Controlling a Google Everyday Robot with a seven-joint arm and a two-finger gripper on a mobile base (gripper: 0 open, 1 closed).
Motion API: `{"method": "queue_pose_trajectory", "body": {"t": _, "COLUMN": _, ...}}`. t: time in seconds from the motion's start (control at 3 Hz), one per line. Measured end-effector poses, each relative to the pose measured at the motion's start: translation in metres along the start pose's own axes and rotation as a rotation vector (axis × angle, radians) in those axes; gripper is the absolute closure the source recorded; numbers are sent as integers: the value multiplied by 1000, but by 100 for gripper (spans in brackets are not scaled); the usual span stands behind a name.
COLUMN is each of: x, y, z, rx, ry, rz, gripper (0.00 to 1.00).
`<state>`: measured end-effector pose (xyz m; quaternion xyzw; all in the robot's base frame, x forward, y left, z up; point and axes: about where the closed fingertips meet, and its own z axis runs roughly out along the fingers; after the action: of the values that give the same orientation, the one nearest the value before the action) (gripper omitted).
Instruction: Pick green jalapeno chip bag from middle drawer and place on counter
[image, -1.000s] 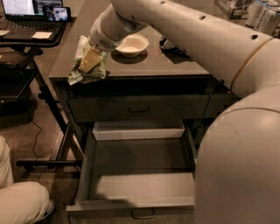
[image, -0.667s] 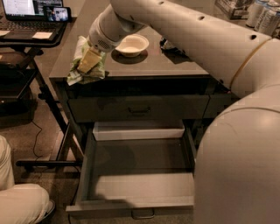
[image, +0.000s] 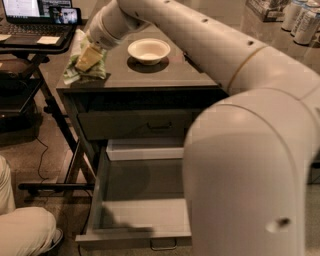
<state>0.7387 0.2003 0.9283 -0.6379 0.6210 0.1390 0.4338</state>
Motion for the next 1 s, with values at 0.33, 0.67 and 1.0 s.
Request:
{"method": "queue_pose_trajectory", "body": {"t": 0.33, "x": -1, "y": -20, "z": 20, "rx": 32, "ry": -21, "rz": 77, "gripper": 100}}
{"method": "queue_pose_trajectory", "body": {"t": 0.67, "x": 7, "y": -33, "z": 37, "rx": 60, "ry": -19, "rz": 202, "gripper": 100}}
{"method": "queue_pose_trajectory", "body": {"t": 1.0, "x": 15, "y": -40, "z": 48, "rx": 70, "ry": -24, "rz": 282, "gripper": 81}}
